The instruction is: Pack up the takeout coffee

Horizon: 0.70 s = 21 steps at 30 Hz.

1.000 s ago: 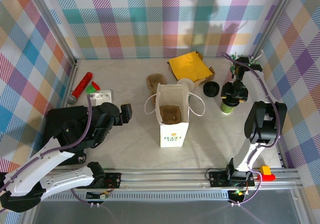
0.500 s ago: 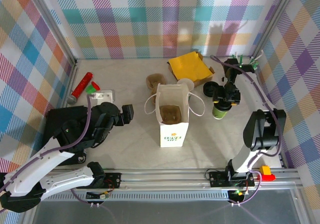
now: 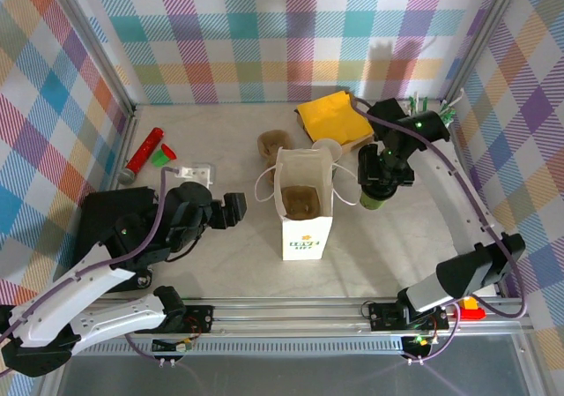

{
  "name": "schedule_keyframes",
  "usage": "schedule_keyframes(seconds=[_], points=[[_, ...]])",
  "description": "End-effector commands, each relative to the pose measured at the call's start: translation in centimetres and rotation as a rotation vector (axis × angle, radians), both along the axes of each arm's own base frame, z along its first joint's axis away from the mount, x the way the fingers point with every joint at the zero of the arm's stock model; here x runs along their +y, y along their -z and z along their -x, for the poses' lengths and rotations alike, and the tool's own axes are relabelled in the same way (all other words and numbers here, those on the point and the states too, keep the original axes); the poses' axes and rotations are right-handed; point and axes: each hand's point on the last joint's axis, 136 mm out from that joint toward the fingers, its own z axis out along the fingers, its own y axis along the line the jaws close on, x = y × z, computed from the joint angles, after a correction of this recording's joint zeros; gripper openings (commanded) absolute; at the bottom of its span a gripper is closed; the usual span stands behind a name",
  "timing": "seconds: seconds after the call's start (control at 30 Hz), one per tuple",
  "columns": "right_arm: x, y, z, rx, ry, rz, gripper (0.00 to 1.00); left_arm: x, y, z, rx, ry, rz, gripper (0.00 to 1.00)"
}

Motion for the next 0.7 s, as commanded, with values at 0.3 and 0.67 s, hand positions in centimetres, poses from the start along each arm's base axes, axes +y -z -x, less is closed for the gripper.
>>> schedule_keyframes(seconds=[0.3, 0.67], points=[[-0.7, -6.1, 2.5, -0.095, 0.047, 0.054, 0.66, -3.7, 3.4, 2.5, 0.077, 0.174, 0.065, 0.77], [1.4, -9.7, 2.2, -0.213, 0.014, -0.044, 0.63, -6.3, 8.2, 3.2, 0.136, 0.248, 0.012, 0.74]])
